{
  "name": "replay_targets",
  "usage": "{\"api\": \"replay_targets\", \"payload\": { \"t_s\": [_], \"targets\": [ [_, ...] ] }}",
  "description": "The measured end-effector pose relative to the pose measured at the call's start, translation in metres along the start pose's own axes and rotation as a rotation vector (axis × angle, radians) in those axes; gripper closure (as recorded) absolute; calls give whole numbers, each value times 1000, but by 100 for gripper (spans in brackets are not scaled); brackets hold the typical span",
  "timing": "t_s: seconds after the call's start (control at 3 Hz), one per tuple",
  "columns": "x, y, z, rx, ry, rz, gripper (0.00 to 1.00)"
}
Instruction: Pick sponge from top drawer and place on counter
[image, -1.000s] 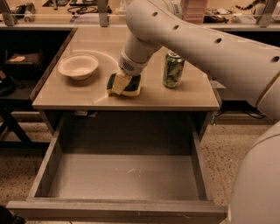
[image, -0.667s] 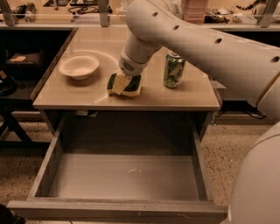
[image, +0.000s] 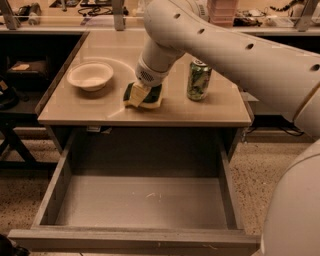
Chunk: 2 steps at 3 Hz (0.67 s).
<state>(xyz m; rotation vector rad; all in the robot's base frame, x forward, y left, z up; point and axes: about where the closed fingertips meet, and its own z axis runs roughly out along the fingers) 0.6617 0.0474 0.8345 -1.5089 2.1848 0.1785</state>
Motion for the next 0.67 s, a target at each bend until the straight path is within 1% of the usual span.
{"api": "replay_targets", "payload": {
  "t_s": [0.33, 0.67],
  "targets": [
    [0, 0, 0, 0, 0, 0, 0],
    [0, 0, 0, 0, 0, 0, 0]
  ]
}}
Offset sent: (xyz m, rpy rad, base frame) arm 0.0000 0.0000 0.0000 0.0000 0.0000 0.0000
